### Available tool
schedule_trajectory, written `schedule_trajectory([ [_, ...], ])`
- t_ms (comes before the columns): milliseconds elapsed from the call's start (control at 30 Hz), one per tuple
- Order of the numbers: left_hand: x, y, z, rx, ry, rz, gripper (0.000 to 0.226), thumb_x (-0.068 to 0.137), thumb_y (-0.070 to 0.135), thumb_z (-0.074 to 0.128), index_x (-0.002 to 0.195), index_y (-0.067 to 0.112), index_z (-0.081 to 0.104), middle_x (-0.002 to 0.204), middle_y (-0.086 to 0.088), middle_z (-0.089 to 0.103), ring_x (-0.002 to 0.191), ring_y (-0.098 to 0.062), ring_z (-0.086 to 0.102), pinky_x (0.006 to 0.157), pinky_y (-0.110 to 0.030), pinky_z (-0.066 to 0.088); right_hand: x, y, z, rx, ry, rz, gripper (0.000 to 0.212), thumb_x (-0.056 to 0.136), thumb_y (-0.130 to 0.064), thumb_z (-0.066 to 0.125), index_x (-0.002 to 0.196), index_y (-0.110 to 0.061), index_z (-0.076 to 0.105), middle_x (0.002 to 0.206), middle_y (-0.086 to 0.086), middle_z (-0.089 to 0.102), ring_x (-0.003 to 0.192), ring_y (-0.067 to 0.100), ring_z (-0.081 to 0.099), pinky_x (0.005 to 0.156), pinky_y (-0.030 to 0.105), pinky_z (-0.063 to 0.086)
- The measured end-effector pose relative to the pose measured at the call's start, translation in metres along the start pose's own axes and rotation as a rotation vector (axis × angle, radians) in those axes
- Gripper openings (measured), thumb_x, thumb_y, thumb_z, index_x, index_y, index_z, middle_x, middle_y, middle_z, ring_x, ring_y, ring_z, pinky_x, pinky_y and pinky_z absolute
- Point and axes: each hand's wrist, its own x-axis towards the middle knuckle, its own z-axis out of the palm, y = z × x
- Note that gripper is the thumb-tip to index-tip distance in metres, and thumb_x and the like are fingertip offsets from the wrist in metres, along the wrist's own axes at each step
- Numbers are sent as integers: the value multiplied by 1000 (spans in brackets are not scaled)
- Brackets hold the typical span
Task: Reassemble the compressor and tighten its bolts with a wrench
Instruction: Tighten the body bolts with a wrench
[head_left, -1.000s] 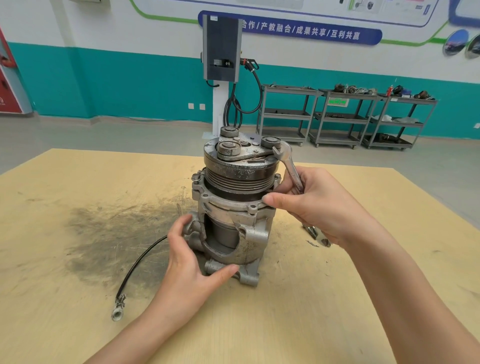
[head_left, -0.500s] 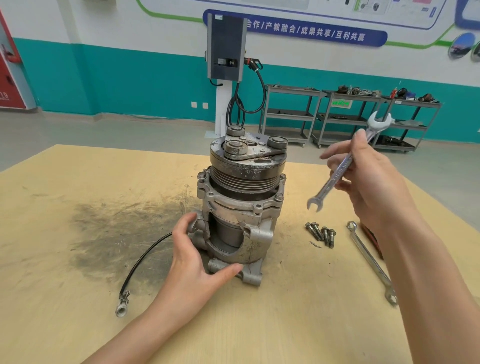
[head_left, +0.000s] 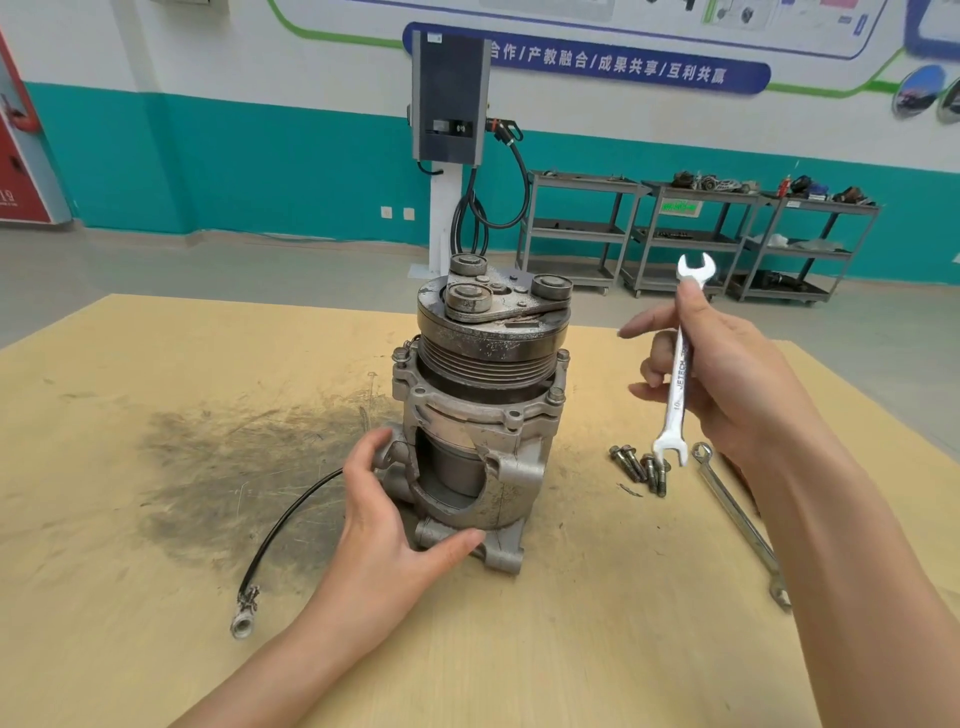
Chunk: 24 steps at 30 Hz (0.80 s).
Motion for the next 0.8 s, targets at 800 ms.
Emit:
schedule_trajectory([
  [800,-2,9,-1,7,-20,-31,112,53,55,76,140,36,8,142,19,17,138,-8,30,115,-26,24,4,21,26,197,96,123,29,103,-27,48,82,-13,63,47,-8,43,44,7,43,40,18,35],
])
